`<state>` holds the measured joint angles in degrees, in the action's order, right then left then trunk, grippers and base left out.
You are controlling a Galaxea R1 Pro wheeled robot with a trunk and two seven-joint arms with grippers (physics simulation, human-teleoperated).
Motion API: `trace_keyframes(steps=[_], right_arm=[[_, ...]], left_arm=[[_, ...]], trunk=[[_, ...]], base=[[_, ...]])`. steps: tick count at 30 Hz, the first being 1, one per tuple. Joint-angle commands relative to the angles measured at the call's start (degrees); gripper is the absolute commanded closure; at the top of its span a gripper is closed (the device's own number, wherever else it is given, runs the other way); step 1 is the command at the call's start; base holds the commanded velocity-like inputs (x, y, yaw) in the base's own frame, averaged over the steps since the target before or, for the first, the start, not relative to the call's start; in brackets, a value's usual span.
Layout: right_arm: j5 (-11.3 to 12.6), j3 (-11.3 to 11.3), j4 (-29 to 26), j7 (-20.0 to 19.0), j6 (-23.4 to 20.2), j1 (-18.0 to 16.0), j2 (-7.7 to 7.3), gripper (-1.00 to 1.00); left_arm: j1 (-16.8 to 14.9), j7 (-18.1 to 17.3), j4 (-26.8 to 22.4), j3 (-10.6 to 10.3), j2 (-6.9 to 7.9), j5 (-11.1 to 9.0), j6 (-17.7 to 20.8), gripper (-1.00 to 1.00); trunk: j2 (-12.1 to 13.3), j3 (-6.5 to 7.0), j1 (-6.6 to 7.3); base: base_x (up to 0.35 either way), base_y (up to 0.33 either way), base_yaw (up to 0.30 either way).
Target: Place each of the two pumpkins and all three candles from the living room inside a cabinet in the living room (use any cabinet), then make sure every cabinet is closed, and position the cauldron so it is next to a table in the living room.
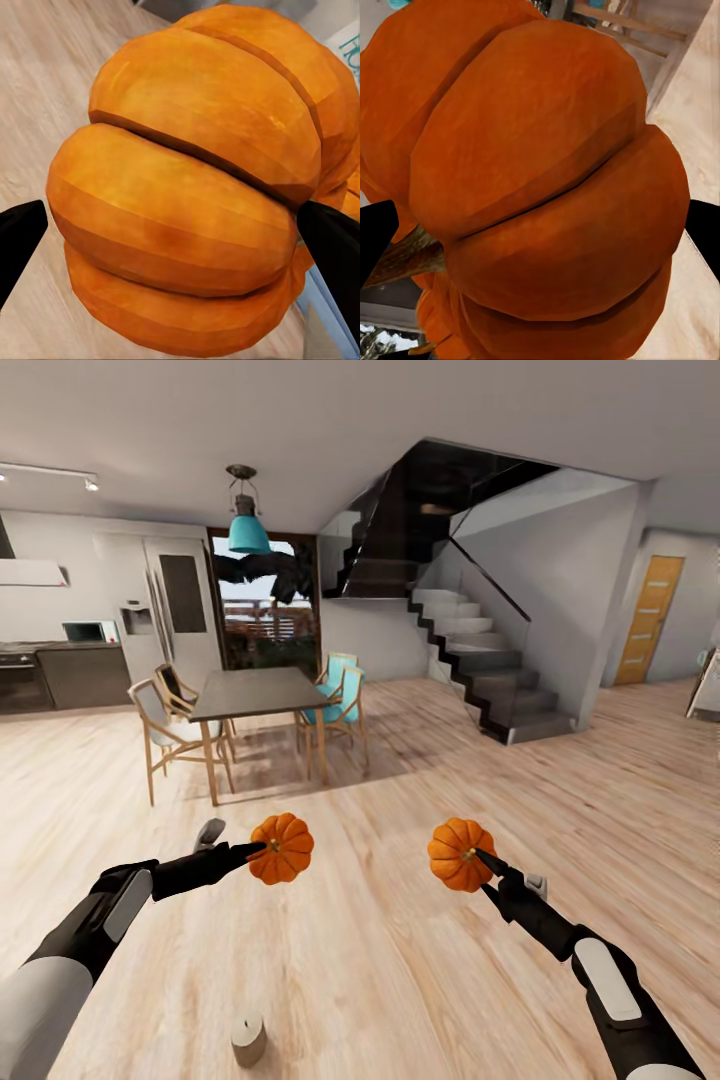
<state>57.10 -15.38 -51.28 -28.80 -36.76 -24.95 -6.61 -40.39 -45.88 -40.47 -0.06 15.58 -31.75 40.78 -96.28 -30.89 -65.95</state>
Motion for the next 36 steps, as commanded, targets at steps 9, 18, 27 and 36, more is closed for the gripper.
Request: trace_keyframes(steps=[9,18,27,36], right_arm=[[0.8,-0.1,0.0,0.0,-0.6,-0.1,0.02,1.00],[0.8,-0.1,0.0,0.0,-0.6,0.0,0.02,1.00],[0.8,-0.1,0.0,0.0,-0.6,-0.1,0.02,1.00],[0.8,-0.1,0.0,0.0,-0.6,0.0,0.02,1.00]], left_arm=[[0.0,0.0,0.0,0.1,-0.02,-0.8,0.5,1.00],[0.0,-0.1,0.0,0.1,0.04,-0.8,0.5,1.00],[0.0,-0.1,0.0,0.1,0.06,-0.8,0.5,1.00],[0.0,-0.1,0.0,0.1,0.07,-0.8,0.5,1.00]], trunk=[[0.0,-0.05,-0.03],[0.0,-0.05,-0.03],[0.0,-0.05,-0.03],[0.0,0.07,-0.03]], base=[[0.277,-0.079,-0.197],[0.242,-0.098,-0.147],[0.280,-0.024,-0.148],[0.291,-0.058,-0.260]])
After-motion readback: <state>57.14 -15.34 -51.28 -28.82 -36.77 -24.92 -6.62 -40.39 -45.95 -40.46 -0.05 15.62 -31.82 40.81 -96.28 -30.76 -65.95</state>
